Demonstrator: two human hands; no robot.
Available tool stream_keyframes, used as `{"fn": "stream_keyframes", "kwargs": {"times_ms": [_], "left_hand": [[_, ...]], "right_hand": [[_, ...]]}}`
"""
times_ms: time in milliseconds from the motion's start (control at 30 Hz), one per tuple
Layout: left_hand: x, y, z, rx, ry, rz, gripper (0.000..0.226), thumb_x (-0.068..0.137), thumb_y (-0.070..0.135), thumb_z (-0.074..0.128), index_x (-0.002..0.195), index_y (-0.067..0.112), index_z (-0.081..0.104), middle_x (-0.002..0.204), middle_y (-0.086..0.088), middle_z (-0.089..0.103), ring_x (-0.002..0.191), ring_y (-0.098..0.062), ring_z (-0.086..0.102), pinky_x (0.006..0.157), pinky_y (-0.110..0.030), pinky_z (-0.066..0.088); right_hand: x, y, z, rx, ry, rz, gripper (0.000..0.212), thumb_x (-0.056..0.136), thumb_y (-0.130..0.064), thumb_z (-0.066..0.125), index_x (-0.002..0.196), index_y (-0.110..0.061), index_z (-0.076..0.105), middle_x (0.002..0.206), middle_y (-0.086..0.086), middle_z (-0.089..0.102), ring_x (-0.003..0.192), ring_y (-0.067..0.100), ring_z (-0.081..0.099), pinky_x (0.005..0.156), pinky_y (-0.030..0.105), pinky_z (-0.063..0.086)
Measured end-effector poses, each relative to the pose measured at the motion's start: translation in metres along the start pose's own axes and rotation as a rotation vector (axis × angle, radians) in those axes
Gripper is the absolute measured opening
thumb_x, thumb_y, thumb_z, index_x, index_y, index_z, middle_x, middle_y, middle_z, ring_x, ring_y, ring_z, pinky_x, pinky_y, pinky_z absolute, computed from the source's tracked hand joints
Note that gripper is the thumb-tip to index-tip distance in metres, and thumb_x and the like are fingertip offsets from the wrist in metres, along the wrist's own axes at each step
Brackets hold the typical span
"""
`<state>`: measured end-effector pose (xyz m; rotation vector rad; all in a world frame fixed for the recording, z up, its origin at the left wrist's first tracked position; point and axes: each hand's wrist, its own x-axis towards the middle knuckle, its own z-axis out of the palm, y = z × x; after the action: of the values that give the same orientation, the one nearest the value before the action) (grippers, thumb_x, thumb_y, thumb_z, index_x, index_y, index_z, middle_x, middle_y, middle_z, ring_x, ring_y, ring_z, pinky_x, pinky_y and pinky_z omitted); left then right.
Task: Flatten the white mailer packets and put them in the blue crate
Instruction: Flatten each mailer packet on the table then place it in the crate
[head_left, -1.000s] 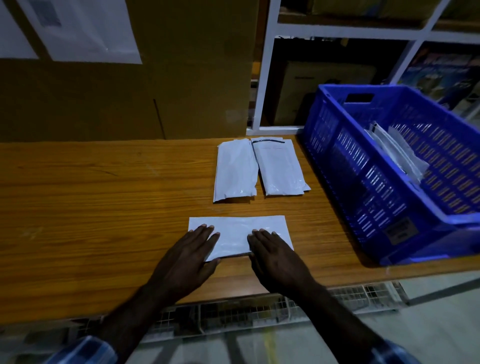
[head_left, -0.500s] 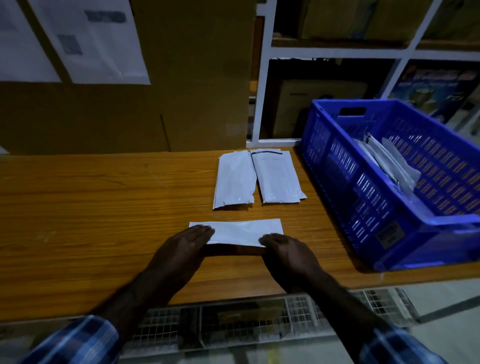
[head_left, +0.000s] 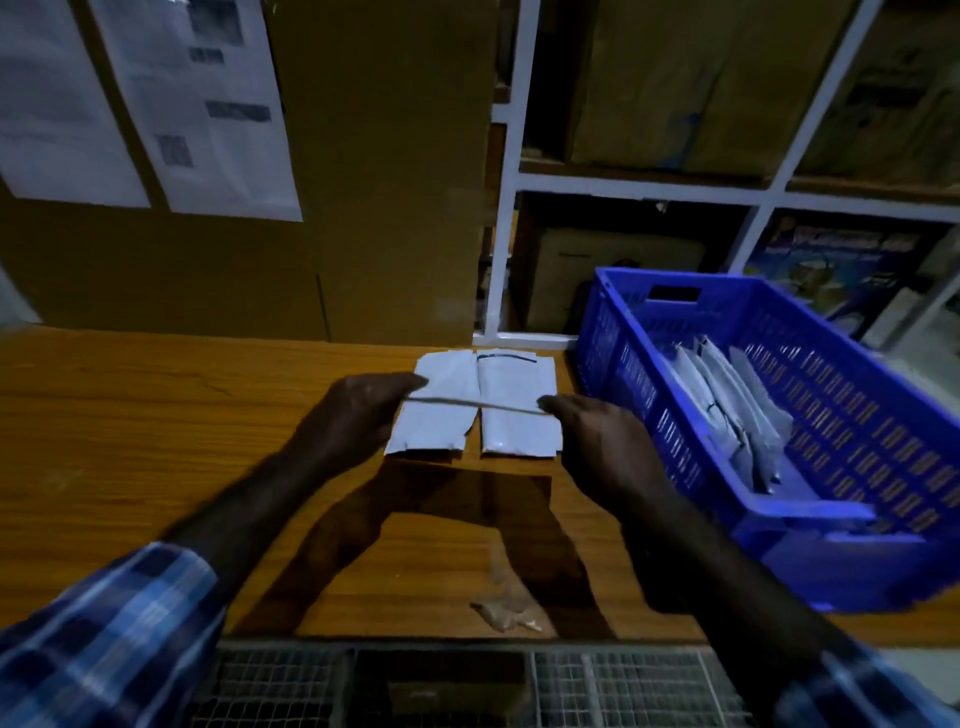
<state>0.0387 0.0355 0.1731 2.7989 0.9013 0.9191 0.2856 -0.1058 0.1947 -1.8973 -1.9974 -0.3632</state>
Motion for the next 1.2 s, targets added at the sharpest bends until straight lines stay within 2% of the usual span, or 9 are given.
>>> {"fn": "stream_keyframes", "kwargs": {"times_ms": [67,167,300,433,567,667,867,967,1200], "left_hand": [[0.03,0.015,-0.011,0.032,0.078,0.041,0.053,0.07,-0.012,0.076,0.119,0.004,0.067,0.104,-0.017,0.072,0.088,-0.03,0.07,0.078,-0.031,0.049],[0.077,0.035,-0.021,0.079,0.168,0.104,0.048,0.073,-0.015,0.072,0.116,0.006,0.069,0.088,-0.016,0.072,0.07,-0.028,0.068,0.067,-0.023,0.041],[0.147,0.067,-0.021,-0.002,0.25,0.267,0.039,0.076,-0.011,0.068,0.111,0.006,0.07,0.091,-0.015,0.072,0.08,-0.022,0.066,0.071,-0.019,0.041],[0.211,0.104,-0.001,-0.161,0.264,0.366,0.036,0.077,-0.004,0.069,0.111,0.006,0.07,0.104,-0.012,0.073,0.093,-0.024,0.068,0.08,-0.029,0.051],[0.272,0.133,0.047,-0.224,0.26,0.397,0.034,0.079,0.011,0.057,0.109,0.006,0.072,0.101,-0.014,0.074,0.091,-0.027,0.071,0.079,-0.038,0.057],[0.313,0.154,0.093,-0.303,0.207,0.398,0.04,0.072,0.006,0.052,0.105,0.006,0.074,0.095,-0.016,0.074,0.086,-0.03,0.072,0.073,-0.044,0.057],[0.381,0.186,0.188,-0.363,0.05,0.483,0.036,0.073,-0.001,0.056,0.1,0.01,0.076,0.087,-0.017,0.074,0.079,-0.032,0.071,0.069,-0.042,0.056],[0.402,0.198,0.228,-0.377,-0.029,0.519,0.036,0.071,-0.014,0.061,0.096,0.005,0.077,0.085,-0.019,0.074,0.075,-0.032,0.071,0.07,-0.038,0.055],[0.435,0.209,0.294,-0.27,-0.243,0.566,0.041,0.068,-0.015,0.064,0.098,0.009,0.077,0.092,-0.013,0.075,0.087,-0.03,0.071,0.079,-0.039,0.055]], "right_hand": [[0.012,0.019,-0.025,-0.018,0.102,-0.011,0.054,0.072,0.011,0.066,0.122,-0.009,0.067,0.112,0.014,0.072,0.095,0.035,0.07,0.068,0.043,0.057],[0.024,0.047,-0.063,-0.034,0.228,-0.029,0.046,0.069,-0.004,0.055,0.112,-0.008,0.07,0.098,0.018,0.073,0.079,0.04,0.07,0.058,0.045,0.057],[0.026,0.09,-0.099,-0.154,0.326,0.044,0.047,0.071,-0.006,0.051,0.114,-0.012,0.07,0.096,0.017,0.073,0.077,0.041,0.068,0.058,0.044,0.053],[0.018,0.139,-0.12,-0.191,0.337,0.143,0.048,0.069,-0.005,0.052,0.114,-0.012,0.068,0.092,0.02,0.071,0.077,0.043,0.067,0.061,0.046,0.055],[-0.001,0.176,-0.133,-0.222,0.369,0.228,0.041,0.068,-0.002,0.053,0.105,-0.007,0.07,0.078,0.022,0.069,0.062,0.044,0.063,0.051,0.039,0.048],[-0.014,0.207,-0.131,-0.236,0.294,0.337,0.043,0.071,0.001,0.054,0.112,-0.006,0.068,0.08,0.023,0.068,0.067,0.044,0.063,0.053,0.039,0.046],[-0.031,0.269,-0.107,-0.192,0.0,0.616,0.056,0.083,-0.005,0.058,0.138,-0.017,0.052,0.11,0.022,0.067,0.1,0.041,0.062,0.075,0.042,0.047],[-0.035,0.289,-0.092,-0.161,-0.108,0.707,0.055,0.086,-0.006,0.053,0.139,-0.019,0.049,0.114,0.022,0.067,0.103,0.04,0.063,0.08,0.042,0.048],[-0.029,0.332,-0.053,-0.054,-0.295,0.753,0.045,0.089,-0.008,0.051,0.135,-0.01,0.047,0.119,0.024,0.065,0.11,0.041,0.059,0.083,0.043,0.047]]}}
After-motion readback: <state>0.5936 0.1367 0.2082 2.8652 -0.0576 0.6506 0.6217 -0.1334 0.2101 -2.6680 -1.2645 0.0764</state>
